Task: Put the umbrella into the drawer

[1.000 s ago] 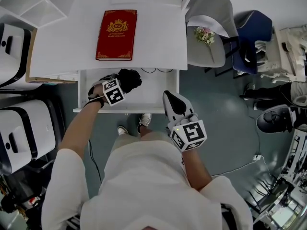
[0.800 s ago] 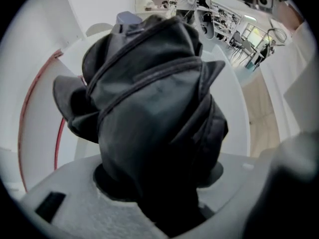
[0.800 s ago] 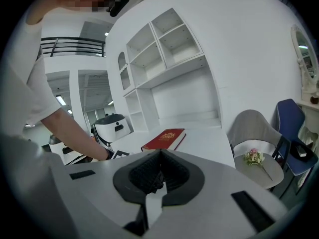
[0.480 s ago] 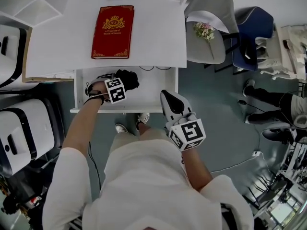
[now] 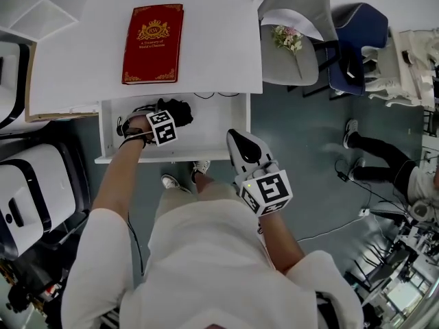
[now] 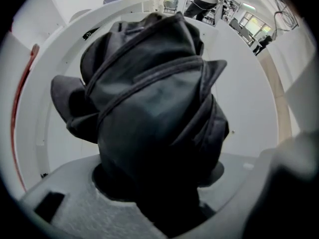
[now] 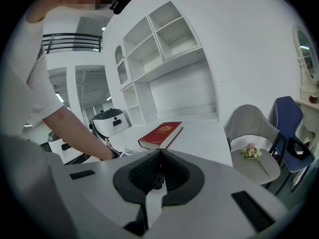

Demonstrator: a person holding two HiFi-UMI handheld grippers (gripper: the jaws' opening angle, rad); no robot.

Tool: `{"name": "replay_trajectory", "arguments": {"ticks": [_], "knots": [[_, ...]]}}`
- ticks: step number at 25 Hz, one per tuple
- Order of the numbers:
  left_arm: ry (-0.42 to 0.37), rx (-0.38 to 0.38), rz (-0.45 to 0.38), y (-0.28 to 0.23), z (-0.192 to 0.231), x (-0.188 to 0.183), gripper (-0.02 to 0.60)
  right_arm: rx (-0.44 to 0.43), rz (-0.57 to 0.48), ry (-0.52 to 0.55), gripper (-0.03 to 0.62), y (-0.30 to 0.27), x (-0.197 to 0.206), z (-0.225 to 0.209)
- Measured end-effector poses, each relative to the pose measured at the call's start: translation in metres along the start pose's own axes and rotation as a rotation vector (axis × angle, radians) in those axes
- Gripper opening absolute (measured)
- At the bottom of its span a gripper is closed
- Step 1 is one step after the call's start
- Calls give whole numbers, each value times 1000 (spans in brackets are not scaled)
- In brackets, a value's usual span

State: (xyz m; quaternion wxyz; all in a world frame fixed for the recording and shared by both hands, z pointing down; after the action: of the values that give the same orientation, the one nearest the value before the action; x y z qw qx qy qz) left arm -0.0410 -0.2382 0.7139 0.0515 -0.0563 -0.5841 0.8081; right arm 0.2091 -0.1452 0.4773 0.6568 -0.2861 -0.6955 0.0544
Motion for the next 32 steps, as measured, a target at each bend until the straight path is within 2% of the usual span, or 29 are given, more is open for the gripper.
{"name": "replay_trajectory", "arguments": {"ticks": [5,19,24,32], "knots": [[-9,10,15,-9,5,-4,295,8,18,5,2,1,4,-1],[27,11,12,-19,6,-7,311,5,37,29,2,2,6,5],[34,-32,-13,-13,8,-4,353,13,32,33,2,7,6,10],[13,-105,-86,6,-7,7,364,2,-6,50,2,14,0,29]]}}
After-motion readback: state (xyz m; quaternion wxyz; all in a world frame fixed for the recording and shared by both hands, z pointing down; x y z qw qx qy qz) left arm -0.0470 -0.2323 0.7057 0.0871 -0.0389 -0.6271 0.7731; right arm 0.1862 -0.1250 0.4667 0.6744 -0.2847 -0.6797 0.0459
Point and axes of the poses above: the fingertips, and each gripper's own axes: y backward along the fingers, z to its left, x out of its underside, the point moved 10 cm from there along y, backward along the fingers, and after that the axes turned 15 degrees about x, right-handed, at the moved point
